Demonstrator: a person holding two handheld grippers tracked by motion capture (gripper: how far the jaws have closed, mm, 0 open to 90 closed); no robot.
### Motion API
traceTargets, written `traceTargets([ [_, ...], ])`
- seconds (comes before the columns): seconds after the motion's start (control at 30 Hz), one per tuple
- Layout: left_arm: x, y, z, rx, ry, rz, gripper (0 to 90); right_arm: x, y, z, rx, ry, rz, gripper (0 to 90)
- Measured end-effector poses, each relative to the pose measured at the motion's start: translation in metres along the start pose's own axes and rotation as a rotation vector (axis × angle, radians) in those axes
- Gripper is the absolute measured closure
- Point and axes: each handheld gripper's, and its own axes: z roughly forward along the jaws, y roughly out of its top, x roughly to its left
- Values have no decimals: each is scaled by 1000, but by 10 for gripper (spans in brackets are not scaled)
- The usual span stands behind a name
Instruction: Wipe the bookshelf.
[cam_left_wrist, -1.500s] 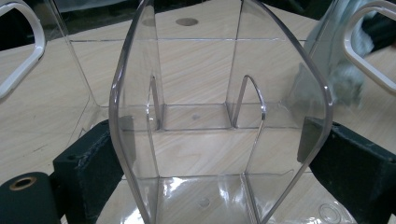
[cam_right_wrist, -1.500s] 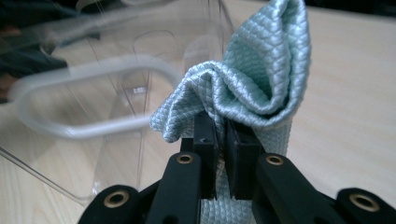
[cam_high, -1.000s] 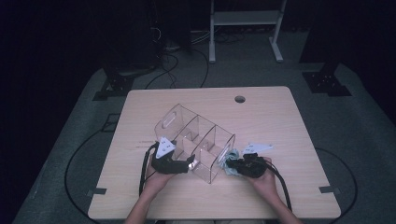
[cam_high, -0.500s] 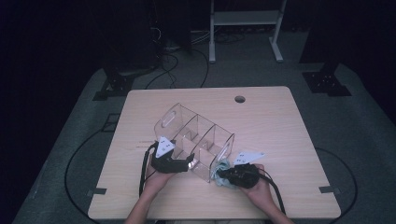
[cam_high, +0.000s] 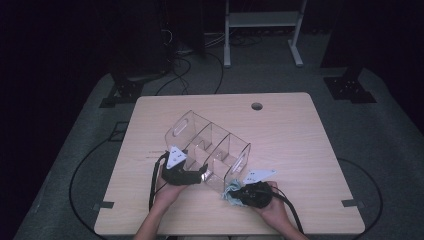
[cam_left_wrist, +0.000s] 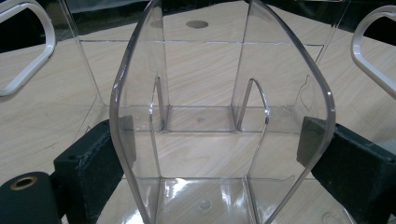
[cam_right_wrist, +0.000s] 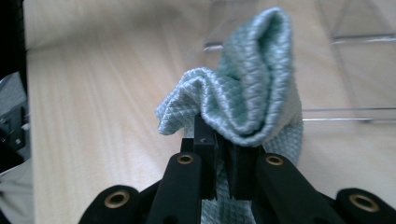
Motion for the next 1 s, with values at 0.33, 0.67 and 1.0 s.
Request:
traceTargets([
  [0.33, 1, -1, -1, 4, -3, 4, 76, 13, 19, -25, -110, 3, -28, 839],
  [0.67, 1, 0, -1, 8, -7, 12, 78, 20, 36, -48, -188, -22, -81, 846],
  [1.0, -1, 0, 0, 5, -13, 17, 77, -17, 42, -66, -240, -111, 23, 847],
])
